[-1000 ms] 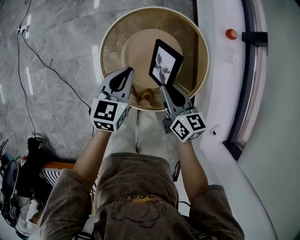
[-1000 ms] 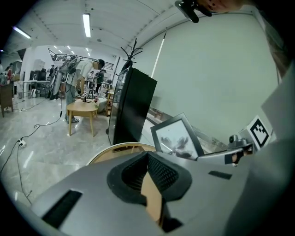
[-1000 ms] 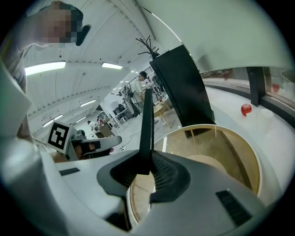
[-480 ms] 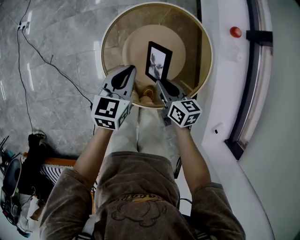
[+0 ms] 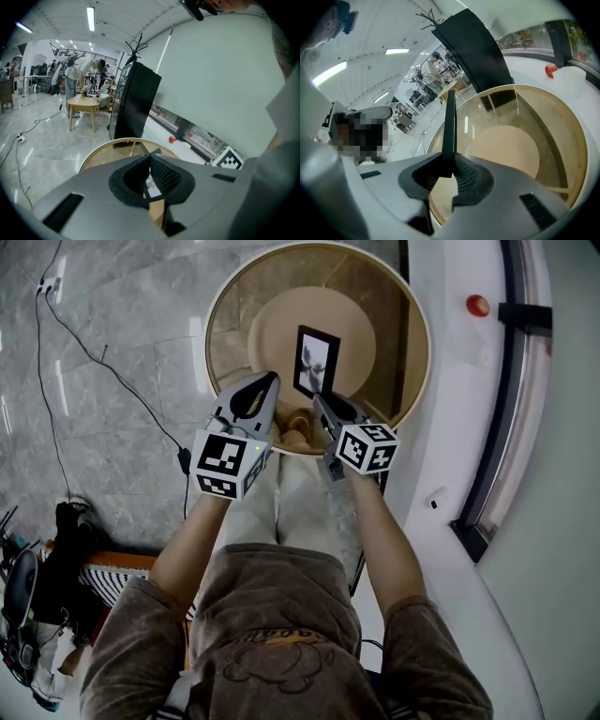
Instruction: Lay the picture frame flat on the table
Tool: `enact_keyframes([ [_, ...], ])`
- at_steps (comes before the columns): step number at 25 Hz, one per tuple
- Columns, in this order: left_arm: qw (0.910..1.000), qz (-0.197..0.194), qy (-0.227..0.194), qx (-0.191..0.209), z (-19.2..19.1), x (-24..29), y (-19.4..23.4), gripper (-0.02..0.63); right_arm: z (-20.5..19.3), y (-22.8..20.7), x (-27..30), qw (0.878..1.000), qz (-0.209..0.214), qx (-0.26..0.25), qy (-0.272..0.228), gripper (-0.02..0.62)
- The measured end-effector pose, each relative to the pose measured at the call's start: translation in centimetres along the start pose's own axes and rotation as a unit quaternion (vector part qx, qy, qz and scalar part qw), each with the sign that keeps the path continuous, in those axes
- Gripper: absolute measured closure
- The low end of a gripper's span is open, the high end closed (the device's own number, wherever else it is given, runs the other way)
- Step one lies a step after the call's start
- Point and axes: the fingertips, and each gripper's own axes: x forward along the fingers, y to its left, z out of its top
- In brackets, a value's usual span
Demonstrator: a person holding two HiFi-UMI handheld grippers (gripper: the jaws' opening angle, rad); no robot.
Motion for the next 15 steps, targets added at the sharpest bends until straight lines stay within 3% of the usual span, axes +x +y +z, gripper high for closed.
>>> enact_keyframes([
  [15,0.9999,-0.004,0.009,-0.003,-1.5,0.1,-0.2,0.588,-2.1,-2.6,2.4,0.999,-0.013,0.029,0.016,0.509],
])
